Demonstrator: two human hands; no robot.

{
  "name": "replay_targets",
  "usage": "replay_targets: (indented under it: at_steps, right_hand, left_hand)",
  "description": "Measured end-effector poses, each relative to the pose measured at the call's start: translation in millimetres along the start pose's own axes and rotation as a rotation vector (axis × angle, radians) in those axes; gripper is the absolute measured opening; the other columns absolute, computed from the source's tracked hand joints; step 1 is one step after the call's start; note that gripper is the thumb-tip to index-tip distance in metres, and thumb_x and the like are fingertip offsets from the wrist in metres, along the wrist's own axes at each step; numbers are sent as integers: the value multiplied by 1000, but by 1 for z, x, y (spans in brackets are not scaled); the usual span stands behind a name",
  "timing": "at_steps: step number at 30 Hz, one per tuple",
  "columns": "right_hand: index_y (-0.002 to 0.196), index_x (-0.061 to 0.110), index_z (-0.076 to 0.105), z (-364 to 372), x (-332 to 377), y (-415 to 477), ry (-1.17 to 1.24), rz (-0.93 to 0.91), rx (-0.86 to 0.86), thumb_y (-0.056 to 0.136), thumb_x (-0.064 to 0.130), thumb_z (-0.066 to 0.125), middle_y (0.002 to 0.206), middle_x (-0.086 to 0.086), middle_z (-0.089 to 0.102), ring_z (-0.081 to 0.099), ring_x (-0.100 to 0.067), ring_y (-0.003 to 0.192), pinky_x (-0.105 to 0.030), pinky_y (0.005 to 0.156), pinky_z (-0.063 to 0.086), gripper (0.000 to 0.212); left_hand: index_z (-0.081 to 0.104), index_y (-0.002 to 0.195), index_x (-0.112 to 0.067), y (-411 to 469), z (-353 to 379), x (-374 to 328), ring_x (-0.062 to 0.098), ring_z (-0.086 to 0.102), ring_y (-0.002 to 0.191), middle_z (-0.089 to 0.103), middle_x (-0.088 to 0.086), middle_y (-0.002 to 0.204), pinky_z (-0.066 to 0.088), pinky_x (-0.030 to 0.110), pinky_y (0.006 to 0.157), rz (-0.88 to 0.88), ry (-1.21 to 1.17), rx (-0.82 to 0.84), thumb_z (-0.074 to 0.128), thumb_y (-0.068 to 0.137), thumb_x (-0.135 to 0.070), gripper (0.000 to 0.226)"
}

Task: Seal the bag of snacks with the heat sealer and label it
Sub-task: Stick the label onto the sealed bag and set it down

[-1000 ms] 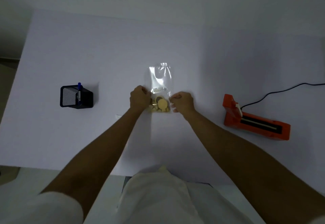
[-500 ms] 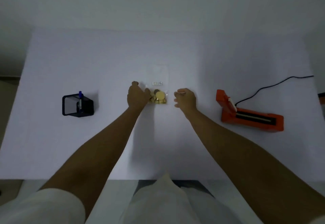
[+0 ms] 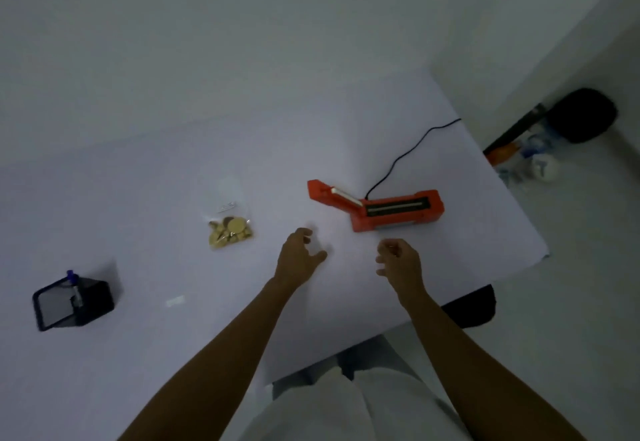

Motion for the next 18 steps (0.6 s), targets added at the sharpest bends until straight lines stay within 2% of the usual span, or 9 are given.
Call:
replay_targets:
  at_steps: [3,6,8,11,13,14,16,18]
  right_hand:
    - [120,6,58,-57,-11,33,68,53,-85,94,9,59,107,-19,64,64,-26,88,-34,67,59,26]
    - [132,10,50,-96,-13,73,69,100,-101,92,3,61,117,-17,57,59,-26,94,-39,72,58,42]
    - [138,16,44,-113,-12,104,45,123,-75,92,2,62,122,-13,52,57,-28,101,-41,76,57,52]
    - [146,24,34,-126,-10,146,-40,154,6,89,-2,62,124,-10,47,57,-31,104,-42,76,55,68]
    - [149,24,31,-125,-7,169,-101,143,92,87,-9,59,124,-10,46,56,-30,102,-44,76,54,76]
    - [148,23,32,-122,-2,179,-139,115,138,86,-13,57,123,-11,49,57,-30,101,-47,78,55,76]
    - [144,18,39,-115,13,197,-229,43,225,81,-19,52,122,-13,56,58,-27,100,-49,82,56,74]
    - [138,12,48,-107,27,214,-282,-2,287,76,-23,49,123,-13,60,59,-24,100,-43,80,56,71]
  left_hand:
    - [45,133,-15,22,37,-21,22,59,98,56,6,124,52,34,84,-2,-15,49,82,74,-36,73]
    - [39,138,-12,43,64,-39,27,56,111,50,9,131,52,38,90,-35,-73,42,85,70,-31,84]
    - [46,130,-14,56,79,-54,23,55,114,52,7,128,51,36,93,7,-115,7,88,65,-27,78]
    - [51,121,-16,76,97,-62,12,59,104,59,-1,117,50,24,89,48,-102,11,88,65,-28,68]
    - [51,127,-18,90,103,-57,16,60,110,61,-1,122,48,32,97,45,-95,12,87,65,-36,74]
    - [54,122,-21,96,106,-56,19,61,109,63,0,119,50,40,98,47,-96,21,88,64,-40,70]
    - [59,107,-25,110,113,-46,22,66,98,66,2,105,55,49,88,52,-105,36,89,63,-44,56]
    - [61,100,-21,114,107,-56,23,68,91,69,4,98,56,50,84,52,-129,1,91,63,-35,49]
Point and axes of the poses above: each hand's wrist, its own y-axis towards the middle knuckle, its own z-axis out of the palm, x = y × z, the point moved 9 cm from there along y, towards the middle knuckle
